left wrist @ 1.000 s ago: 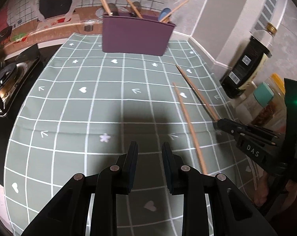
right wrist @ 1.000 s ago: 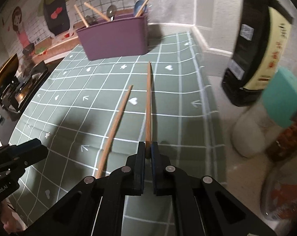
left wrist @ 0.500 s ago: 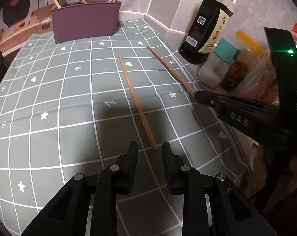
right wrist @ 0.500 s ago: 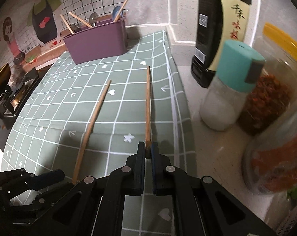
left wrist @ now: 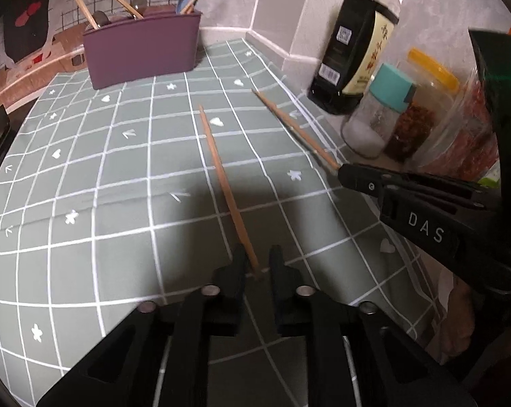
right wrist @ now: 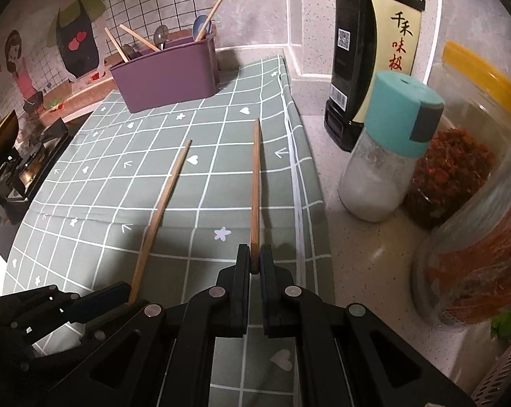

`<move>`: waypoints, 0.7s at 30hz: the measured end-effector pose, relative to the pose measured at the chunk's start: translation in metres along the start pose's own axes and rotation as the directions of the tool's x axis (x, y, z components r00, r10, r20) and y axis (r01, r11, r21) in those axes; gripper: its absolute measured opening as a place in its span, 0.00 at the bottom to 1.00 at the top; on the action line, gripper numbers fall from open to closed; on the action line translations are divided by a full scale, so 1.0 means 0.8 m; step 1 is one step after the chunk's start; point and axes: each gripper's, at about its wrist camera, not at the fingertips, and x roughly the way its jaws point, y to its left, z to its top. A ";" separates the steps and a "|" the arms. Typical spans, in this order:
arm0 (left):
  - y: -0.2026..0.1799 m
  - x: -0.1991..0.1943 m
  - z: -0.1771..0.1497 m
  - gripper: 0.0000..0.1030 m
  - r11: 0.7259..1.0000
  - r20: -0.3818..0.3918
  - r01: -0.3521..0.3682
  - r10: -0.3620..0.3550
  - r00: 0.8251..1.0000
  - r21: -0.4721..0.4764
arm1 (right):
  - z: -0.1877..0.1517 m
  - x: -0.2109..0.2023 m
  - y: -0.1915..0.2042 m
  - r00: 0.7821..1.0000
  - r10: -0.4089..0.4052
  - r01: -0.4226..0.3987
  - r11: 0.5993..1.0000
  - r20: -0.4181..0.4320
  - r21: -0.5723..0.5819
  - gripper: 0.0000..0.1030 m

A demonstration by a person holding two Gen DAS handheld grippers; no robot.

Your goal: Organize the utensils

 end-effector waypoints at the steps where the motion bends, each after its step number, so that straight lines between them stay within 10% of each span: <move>1: 0.002 -0.004 0.002 0.07 1.000 0.012 -0.001 0.001 1.000 -0.004 | 0.001 -0.001 0.002 1.000 0.003 -0.003 1.000 0.004 -0.003 0.05; 21: -0.005 -0.003 -0.019 0.09 0.998 -0.056 0.041 -0.043 0.998 -0.039 | -0.007 -0.013 -0.009 1.000 -0.004 0.004 1.000 0.010 -0.008 0.05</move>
